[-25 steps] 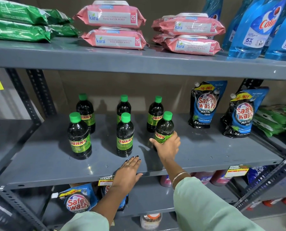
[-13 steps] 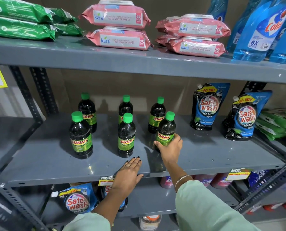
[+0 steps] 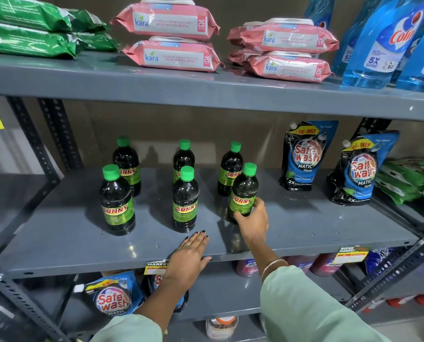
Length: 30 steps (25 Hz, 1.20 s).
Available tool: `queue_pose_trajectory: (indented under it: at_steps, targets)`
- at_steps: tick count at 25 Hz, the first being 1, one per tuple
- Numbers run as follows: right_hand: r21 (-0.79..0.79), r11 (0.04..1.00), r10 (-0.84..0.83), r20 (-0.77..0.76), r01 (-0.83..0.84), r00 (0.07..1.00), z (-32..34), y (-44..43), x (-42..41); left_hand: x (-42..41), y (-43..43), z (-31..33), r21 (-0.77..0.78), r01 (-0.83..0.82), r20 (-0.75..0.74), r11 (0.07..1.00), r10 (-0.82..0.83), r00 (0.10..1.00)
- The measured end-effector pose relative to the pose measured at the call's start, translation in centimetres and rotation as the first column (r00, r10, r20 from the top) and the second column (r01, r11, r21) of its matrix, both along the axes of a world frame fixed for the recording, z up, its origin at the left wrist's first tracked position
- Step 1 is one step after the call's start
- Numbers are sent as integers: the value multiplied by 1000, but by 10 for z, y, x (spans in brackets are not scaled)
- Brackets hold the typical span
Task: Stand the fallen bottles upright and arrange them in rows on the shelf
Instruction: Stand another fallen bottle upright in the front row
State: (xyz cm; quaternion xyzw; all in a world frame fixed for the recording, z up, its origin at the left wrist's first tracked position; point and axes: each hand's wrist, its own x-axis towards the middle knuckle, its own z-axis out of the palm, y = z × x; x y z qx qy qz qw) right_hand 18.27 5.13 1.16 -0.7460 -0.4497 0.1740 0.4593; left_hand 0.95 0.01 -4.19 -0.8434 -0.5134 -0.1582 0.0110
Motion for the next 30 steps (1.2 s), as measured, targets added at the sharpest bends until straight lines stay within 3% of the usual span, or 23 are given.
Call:
queue_pose_trajectory:
  at_steps: [6,13,23,28,30]
  targets:
    - [-55,998,-42,-39,40,998,7,13,-12,2,-1,7,-72,4,23,997,-2,1000]
    - [-121,992,37,-53,-43,998,9,12,1,1,2,-2,-18,-6,50,1000,7,999]
    - [-82,996,36,-69,-42,997,-2,11,-3,0,3,-5,30,19,26,999,-20,999]
    - [-106,994,22,-80,-30,997,0,12,-1,0,-1,2,-73,-11,35,997,14,999]
    - [-105,994,22,-83,-31,996,1,10,-2,1,3,0,-48,-6,39,999,8,999]
